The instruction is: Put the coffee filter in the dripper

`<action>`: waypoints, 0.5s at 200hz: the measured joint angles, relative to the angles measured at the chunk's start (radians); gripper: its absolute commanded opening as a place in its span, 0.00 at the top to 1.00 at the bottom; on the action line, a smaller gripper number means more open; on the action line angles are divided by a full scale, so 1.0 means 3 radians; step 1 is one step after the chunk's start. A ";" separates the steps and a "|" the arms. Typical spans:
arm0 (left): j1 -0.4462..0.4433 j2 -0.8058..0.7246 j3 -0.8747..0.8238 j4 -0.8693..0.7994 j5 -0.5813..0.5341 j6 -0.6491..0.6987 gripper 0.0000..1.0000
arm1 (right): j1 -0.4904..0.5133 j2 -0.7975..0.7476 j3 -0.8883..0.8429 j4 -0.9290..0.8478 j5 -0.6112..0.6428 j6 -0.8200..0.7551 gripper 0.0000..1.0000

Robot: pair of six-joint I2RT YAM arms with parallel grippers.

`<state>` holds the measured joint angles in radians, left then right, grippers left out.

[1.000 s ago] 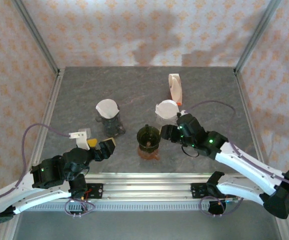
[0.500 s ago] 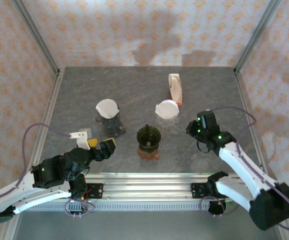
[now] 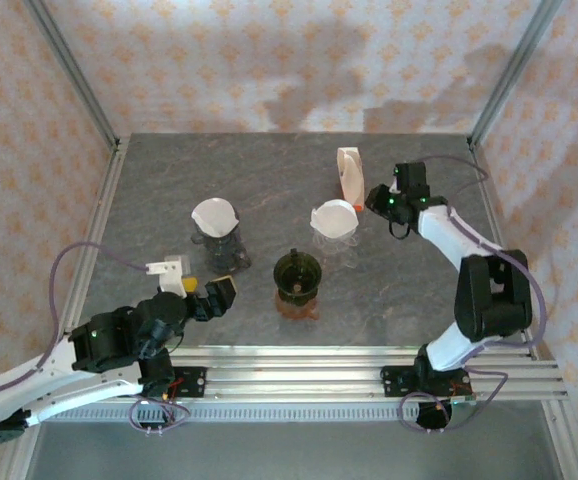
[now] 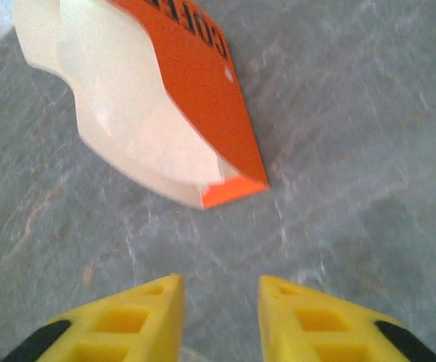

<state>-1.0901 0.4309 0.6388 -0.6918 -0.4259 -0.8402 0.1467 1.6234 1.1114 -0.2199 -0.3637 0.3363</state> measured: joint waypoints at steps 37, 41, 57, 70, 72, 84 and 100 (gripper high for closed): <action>0.0000 0.0183 0.0060 0.0004 -0.0003 -0.0023 0.01 | 0.0000 0.0397 0.0453 0.0011 0.0003 -0.0181 0.58; 0.0000 0.0209 0.0064 0.0003 -0.0001 -0.0024 0.00 | 0.0000 0.0445 0.0514 0.0014 0.0004 -0.0200 0.58; 0.0000 0.0308 0.0088 0.0003 -0.0001 -0.0024 0.00 | 0.0000 0.0601 0.0727 0.0010 0.0014 -0.0244 0.58; 0.0000 0.0398 0.0116 0.0004 -0.0001 -0.0024 0.01 | 0.0000 0.0725 0.0893 0.0001 0.0014 -0.0282 0.58; 0.0000 0.0406 0.0118 0.0005 -0.0001 -0.0024 0.00 | 0.0000 0.0743 0.0918 0.0001 0.0013 -0.0286 0.58; 0.0000 0.0467 0.0135 0.0009 -0.0001 -0.0024 0.01 | 0.0000 0.0851 0.1059 -0.0024 0.0008 -0.0318 0.58; 0.0000 0.0515 0.0142 0.0017 -0.0001 -0.0024 0.01 | 0.0006 0.0993 0.1232 -0.0057 0.0013 -0.0359 0.57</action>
<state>-1.0901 0.5854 0.6815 -0.6868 -0.4263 -0.8474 0.1486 1.9213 1.4811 -0.2371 -0.3599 0.2287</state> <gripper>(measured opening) 0.990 0.421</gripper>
